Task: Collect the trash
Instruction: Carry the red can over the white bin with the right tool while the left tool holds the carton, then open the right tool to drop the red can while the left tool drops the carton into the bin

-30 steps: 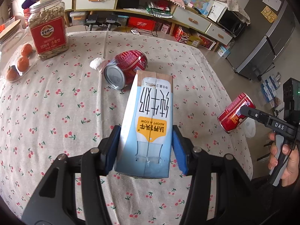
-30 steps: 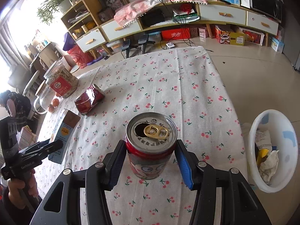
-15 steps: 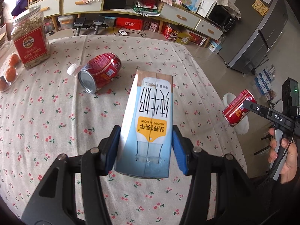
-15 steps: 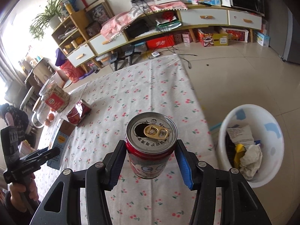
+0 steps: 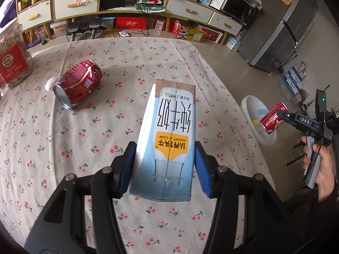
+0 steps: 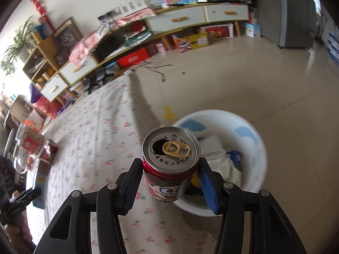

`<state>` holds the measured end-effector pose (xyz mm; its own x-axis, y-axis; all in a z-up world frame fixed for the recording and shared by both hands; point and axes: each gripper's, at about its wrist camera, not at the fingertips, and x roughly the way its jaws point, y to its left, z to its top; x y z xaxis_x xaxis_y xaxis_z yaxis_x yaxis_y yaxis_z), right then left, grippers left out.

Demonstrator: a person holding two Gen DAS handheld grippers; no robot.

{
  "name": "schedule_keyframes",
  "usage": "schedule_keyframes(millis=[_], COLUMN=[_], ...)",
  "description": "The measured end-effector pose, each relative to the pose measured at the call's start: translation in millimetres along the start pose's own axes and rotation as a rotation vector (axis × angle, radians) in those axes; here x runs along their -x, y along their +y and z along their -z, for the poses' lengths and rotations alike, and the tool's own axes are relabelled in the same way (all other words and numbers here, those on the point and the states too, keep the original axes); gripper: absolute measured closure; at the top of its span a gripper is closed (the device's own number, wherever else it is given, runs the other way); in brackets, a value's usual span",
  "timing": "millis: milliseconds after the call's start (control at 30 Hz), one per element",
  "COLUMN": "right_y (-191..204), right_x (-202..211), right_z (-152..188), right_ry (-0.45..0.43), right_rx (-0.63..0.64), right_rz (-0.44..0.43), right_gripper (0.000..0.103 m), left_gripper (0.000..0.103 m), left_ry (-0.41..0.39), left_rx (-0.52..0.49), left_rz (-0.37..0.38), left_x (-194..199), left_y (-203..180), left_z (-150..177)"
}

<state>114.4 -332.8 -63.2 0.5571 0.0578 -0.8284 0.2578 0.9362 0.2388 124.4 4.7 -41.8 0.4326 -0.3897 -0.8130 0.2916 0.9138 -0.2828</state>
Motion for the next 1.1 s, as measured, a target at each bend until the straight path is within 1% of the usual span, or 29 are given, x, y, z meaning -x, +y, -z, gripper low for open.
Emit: schedule_keyframes(millis=[200, 300, 400, 433, 533, 633, 767, 933, 1100], right_y=[-34.5, -42.7, -49.0, -50.7, -60.5, -68.3, -75.8, -89.6, -112.3], right_x=[-12.3, -17.1, -20.3, -19.6, -12.7, 2.0, 19.5, 36.3, 45.5], right_z=[-0.4, -0.8, -0.2, 0.0, 1.8, 4.3, 9.6, 17.3, 23.6], right_ry=[0.032, 0.043, 0.054, 0.057, 0.057, 0.035, 0.014, -0.016, -0.031], right_rx=[-0.073, -0.096, -0.108, -0.113, -0.146, -0.159, -0.149, -0.161, -0.201], right_rz=[0.041, 0.044, 0.076, 0.085, 0.091, 0.079, 0.085, 0.107, 0.12], right_gripper=[0.049, 0.049, 0.048, 0.046, 0.027, 0.026, 0.026, 0.025, 0.025], left_gripper=[0.048, 0.048, 0.048, 0.048, 0.048, 0.048, 0.048, 0.048, 0.048], left_ry=[0.013, 0.022, 0.036, 0.041, 0.057, 0.081, 0.101, 0.123, 0.129], left_rx=[-0.037, -0.053, -0.075, -0.083, -0.118, -0.149, -0.206, -0.261, -0.313], left_rz=[0.036, 0.057, 0.077, 0.084, 0.106, 0.127, 0.154, 0.167, 0.164], left_x=[-10.2, -18.9, -30.4, -34.1, -47.4, -63.4, -83.9, -107.1, -122.1], left_y=[-29.4, -49.2, -72.6, -80.4, -107.8, -135.4, -174.8, -210.5, -233.1], left_z=[-7.5, -10.9, -15.9, -17.3, -21.7, -26.4, -30.7, -32.9, -32.9])
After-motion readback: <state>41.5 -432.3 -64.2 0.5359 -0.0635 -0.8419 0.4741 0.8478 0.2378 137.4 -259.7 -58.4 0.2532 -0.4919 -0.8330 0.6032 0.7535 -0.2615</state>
